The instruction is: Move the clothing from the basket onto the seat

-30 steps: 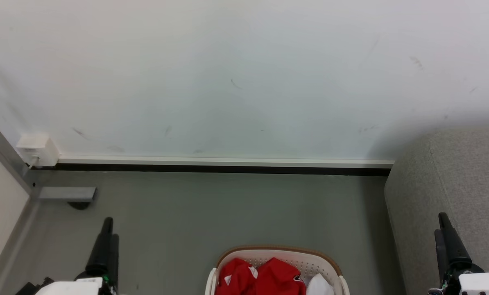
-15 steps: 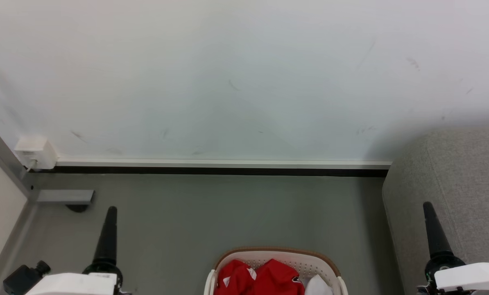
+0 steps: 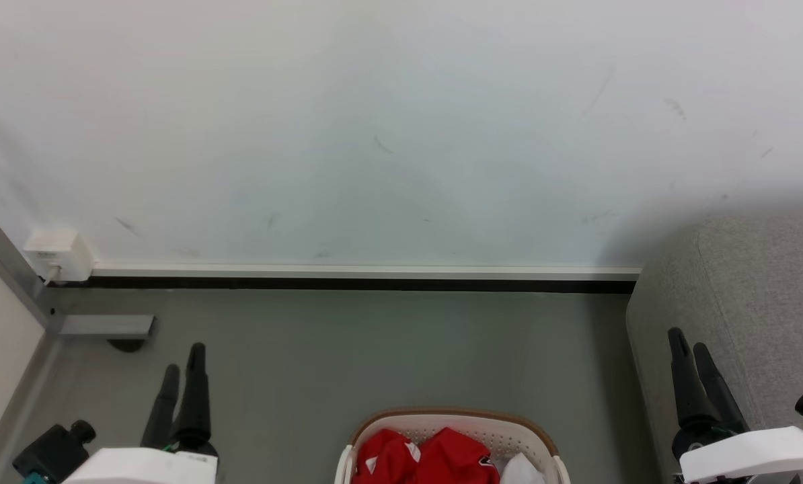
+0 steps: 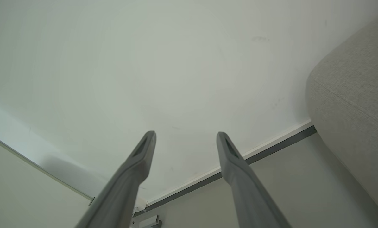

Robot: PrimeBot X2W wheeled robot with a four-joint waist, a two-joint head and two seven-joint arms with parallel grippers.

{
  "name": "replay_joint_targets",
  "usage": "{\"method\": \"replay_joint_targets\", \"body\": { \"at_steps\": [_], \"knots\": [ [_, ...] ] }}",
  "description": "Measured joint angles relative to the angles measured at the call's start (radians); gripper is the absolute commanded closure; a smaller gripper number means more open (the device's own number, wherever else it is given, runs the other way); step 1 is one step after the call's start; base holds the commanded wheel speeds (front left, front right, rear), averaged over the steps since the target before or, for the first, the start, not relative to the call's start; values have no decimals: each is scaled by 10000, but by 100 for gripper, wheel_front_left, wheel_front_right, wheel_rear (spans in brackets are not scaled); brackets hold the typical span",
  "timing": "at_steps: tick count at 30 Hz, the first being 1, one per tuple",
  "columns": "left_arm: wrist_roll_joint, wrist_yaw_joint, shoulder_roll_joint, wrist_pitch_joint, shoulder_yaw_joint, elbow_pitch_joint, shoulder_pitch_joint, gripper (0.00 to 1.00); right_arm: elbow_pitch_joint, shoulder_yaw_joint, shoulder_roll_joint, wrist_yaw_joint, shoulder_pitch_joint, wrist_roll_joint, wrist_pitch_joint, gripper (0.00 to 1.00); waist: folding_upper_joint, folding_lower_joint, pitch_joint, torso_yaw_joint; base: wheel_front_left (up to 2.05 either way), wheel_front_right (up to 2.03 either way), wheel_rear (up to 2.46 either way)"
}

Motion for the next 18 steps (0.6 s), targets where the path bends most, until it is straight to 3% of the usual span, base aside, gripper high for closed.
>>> {"method": "replay_joint_targets", "body": {
  "at_steps": [18],
  "knots": [
    [2493, 280, 52, -537, -307, -255, 58, 0, -130, 700, -245, 0, -163, -2029, -541, 0, 0, 0, -43, -12, 0, 0, 0]
  ]
}}
